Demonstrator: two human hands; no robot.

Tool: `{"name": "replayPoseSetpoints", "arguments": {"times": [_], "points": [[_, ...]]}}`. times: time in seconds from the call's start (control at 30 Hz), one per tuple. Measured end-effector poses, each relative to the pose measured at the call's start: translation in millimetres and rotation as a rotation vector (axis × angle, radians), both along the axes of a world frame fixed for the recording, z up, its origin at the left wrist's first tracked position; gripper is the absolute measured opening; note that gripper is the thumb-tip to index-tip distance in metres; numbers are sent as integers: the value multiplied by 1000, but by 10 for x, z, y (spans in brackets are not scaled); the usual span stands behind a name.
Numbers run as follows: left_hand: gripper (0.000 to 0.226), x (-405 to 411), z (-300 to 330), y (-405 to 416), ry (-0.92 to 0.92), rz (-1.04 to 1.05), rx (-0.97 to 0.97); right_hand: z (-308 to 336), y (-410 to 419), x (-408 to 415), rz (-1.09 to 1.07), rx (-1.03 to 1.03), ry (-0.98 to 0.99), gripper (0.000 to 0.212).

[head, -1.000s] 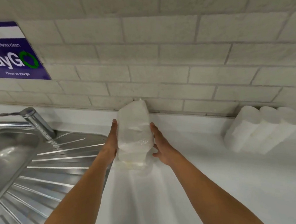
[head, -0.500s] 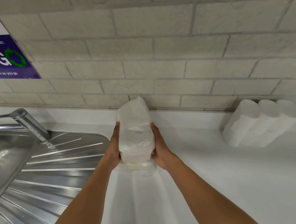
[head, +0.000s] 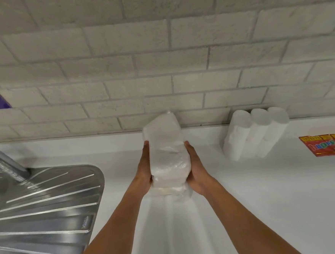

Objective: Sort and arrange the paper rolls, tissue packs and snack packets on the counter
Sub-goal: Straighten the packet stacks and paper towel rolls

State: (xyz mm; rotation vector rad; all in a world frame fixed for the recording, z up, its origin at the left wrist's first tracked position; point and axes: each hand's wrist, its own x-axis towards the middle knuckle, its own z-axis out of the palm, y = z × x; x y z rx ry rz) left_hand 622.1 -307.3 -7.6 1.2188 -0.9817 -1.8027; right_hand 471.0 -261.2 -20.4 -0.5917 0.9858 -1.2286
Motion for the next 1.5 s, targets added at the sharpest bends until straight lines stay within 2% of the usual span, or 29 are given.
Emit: {"name": "replayPoseSetpoints", "arguments": {"times": [0.33,0.8,1.07,1.13,1.27,1.33,1.4,1.5], "points": [[72,-478,-49,91,-40,-8,17,13,179,-445,-37,-11,-1,61],[71,-354,-117,51,-38,-12,33,-86,107,-334,10,35,-39,64],[66,-307,-73,-16,-78,-65,1,-87,51,-327,1,147,151,70],[67,-272,-69,-35,-108,-55,6,-49,53,-320,-13,183,200,64],[79,-169,-13,-41,-196,3,4,153,141,-330,-91,217,318,40],[82,-122,38,-61,-256,61,-6,140,154,-357,-117,221,339,47],[75,-87,147,-33,-315,90,-30,124,185,-366,-140,235,346,65],[64,-18,264,26,-441,60,-131,155,311,-368,-149,234,381,69]]}}
